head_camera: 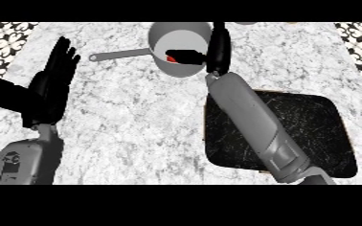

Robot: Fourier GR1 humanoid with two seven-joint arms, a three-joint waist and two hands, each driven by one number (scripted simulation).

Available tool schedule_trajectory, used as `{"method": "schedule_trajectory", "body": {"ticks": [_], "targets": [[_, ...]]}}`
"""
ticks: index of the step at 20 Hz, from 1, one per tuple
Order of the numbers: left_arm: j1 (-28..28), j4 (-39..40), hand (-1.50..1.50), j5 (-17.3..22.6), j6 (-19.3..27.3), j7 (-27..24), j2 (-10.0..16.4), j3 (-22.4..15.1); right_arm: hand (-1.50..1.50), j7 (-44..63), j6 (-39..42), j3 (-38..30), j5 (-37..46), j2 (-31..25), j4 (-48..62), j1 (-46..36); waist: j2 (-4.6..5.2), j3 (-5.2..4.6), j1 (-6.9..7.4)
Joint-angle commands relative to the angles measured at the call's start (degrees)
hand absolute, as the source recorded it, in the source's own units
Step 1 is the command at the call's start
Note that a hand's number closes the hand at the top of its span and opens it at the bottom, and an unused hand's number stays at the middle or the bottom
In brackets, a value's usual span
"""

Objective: Pick the tomato from the tray and place it in the pot

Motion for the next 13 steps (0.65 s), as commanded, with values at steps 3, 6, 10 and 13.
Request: {"method": "schedule_trajectory", "body": {"ticks": [3, 6, 10, 13], "targets": [[2.45, 0.32, 0.00, 1.96, -1.95, -2.03, 1.81, 3.52, -1.50, -11.76, 8.43, -6.33, -3.79, 0.14, 6.40, 1.13, -0.58, -0.07, -1.54], [2.24, -3.90, 0.00, 0.67, 0.46, 2.74, 0.06, 1.50, -1.50, -11.94, 10.75, -5.76, -2.82, -1.70, 2.59, 5.07, -0.93, -0.07, -2.35], [4.96, -4.06, 0.00, 0.68, -1.69, 1.02, 0.81, 1.87, -1.50, -11.64, 12.23, -7.96, -1.54, -1.28, 6.57, 2.93, -0.84, -0.08, -2.08], [3.22, -0.06, 0.00, -0.96, -0.17, -1.94, -0.47, 2.12, -1.50, -7.45, 14.83, -7.49, -0.42, -2.72, 2.55, 2.90, -0.95, -0.10, -2.68]]}}
